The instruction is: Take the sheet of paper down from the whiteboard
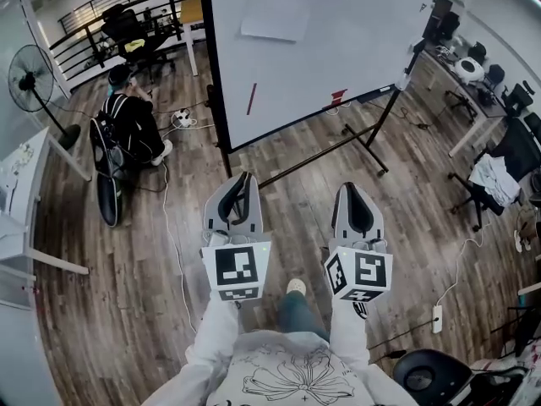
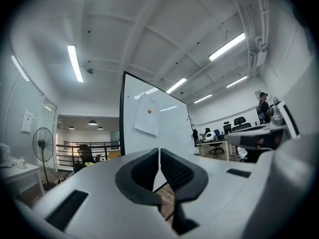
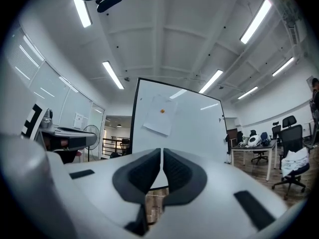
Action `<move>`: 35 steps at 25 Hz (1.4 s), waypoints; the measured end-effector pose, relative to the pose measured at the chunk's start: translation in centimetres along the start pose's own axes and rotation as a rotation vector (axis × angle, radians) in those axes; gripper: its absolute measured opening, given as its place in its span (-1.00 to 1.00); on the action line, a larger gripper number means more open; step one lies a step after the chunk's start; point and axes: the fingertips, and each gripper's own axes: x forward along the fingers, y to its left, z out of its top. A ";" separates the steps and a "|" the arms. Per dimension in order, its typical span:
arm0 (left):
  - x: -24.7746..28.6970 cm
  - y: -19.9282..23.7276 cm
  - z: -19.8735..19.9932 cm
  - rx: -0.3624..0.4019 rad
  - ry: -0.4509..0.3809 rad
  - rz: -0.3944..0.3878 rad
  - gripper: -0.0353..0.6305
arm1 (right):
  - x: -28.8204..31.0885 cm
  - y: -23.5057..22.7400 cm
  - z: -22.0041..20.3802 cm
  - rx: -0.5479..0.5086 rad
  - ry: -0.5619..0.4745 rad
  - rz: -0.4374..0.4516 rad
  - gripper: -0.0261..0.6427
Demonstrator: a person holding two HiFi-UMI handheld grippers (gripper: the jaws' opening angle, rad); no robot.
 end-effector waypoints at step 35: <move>37.2 3.3 7.8 0.062 -0.077 0.275 -0.86 | 39.2 -14.8 5.7 -0.028 -0.151 0.288 -0.91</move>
